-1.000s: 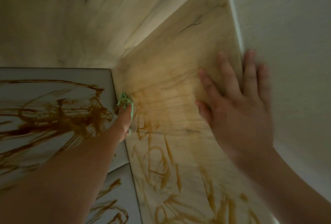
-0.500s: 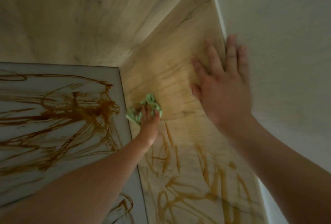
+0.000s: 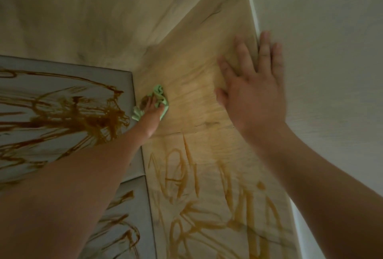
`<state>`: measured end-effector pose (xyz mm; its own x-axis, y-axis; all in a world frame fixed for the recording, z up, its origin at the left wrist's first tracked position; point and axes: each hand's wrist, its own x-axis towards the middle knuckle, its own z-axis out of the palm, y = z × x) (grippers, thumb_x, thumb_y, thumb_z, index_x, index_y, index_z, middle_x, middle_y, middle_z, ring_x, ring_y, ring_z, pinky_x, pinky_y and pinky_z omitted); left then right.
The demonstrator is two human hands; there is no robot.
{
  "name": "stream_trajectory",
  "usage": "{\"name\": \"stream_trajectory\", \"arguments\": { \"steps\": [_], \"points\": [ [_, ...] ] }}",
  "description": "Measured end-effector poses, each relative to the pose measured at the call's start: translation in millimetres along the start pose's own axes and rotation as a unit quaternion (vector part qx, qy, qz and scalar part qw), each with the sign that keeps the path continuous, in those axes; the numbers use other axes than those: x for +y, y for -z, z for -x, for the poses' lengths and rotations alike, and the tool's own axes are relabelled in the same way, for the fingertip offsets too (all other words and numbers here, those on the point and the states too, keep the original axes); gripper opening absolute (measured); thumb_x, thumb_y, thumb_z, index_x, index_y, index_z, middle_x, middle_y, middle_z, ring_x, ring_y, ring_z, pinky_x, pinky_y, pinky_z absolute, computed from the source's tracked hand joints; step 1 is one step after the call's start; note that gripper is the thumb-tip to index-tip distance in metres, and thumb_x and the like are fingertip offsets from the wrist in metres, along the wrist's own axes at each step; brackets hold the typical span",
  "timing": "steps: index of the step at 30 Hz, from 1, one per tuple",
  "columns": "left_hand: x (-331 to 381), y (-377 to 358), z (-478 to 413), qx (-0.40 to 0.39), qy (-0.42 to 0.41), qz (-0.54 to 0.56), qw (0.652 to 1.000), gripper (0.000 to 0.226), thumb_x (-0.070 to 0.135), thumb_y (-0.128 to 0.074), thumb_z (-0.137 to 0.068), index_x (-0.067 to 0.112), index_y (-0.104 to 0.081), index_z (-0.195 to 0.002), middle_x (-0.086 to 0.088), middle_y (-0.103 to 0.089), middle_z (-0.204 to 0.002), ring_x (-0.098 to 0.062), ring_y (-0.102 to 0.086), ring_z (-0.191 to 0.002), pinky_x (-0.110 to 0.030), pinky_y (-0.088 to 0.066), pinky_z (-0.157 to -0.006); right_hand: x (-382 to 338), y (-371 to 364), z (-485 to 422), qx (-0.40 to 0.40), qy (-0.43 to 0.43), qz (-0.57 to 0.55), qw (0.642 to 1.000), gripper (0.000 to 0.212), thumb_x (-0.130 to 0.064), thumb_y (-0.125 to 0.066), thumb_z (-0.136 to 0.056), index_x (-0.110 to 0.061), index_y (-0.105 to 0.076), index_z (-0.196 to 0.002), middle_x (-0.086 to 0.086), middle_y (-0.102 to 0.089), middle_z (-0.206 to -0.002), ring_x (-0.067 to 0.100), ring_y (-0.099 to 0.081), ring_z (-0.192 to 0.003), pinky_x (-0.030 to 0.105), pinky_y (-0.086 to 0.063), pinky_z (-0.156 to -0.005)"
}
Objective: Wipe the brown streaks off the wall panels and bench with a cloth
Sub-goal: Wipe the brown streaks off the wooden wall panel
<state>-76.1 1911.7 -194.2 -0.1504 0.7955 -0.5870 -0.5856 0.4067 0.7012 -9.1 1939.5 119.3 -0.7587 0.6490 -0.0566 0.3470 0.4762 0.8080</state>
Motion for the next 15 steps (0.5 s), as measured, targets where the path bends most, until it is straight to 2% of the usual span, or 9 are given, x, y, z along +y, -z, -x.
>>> {"name": "stream_trajectory", "arguments": {
  "steps": [4,7,10,12,15],
  "points": [
    [-41.9,-7.3,10.7,0.034,0.120,0.048,0.991,0.067,0.059,-0.033,-0.107,0.042,-0.002,-0.164,0.008,-0.001,-0.173,-0.027,-0.016,-0.157,-0.059,-0.030,-0.119,-0.4,-2.8,0.7,0.012,0.006,0.009,1.000,0.067,-0.060,-0.046,-0.100,-0.030,-0.039,-0.159,0.009,-0.011,-0.173,0.048,0.001,-0.156,0.059,0.001,-0.127],
    [-74.4,-16.3,29.1,0.044,0.134,0.041,0.989,0.071,0.065,-0.031,-0.104,0.041,-0.002,-0.164,0.008,0.000,-0.173,-0.025,-0.012,-0.158,-0.058,-0.023,-0.123,-0.7,-0.6,1.1,0.012,0.004,0.006,1.000,0.066,-0.060,-0.046,-0.100,-0.029,-0.040,-0.158,0.010,-0.012,-0.173,0.049,0.001,-0.156,0.060,0.001,-0.127],
    [-75.7,-41.9,67.5,0.028,0.142,0.052,0.988,0.076,0.072,-0.030,-0.099,0.044,0.000,-0.162,0.012,0.004,-0.172,-0.021,-0.008,-0.158,-0.056,-0.016,-0.126,0.1,3.7,1.2,0.006,-0.001,0.007,1.000,0.066,-0.060,-0.046,-0.100,-0.029,-0.040,-0.158,0.011,-0.013,-0.173,0.050,0.002,-0.156,0.060,0.000,-0.127],
    [-49.6,-67.4,107.5,0.035,0.115,0.047,0.992,0.071,0.067,-0.031,-0.103,0.043,-0.001,-0.162,0.014,0.006,-0.172,-0.019,-0.005,-0.159,-0.052,-0.011,-0.128,-0.3,6.0,0.8,-0.002,-0.002,0.015,1.000,0.067,-0.061,-0.043,-0.101,-0.030,-0.037,-0.160,0.011,-0.012,-0.173,0.050,0.003,-0.156,0.060,0.000,-0.127],
    [-8.3,-107.7,167.2,0.000,-0.013,-0.011,1.000,0.062,0.050,-0.033,-0.109,0.044,0.004,-0.158,0.019,0.018,-0.168,-0.012,0.010,-0.157,-0.043,0.000,-0.129,-0.2,8.6,0.2,-0.015,-0.005,0.007,1.000,0.066,-0.059,-0.041,-0.102,-0.029,-0.036,-0.160,0.010,-0.012,-0.173,0.049,0.003,-0.156,0.060,0.001,-0.127]
  ]
}}
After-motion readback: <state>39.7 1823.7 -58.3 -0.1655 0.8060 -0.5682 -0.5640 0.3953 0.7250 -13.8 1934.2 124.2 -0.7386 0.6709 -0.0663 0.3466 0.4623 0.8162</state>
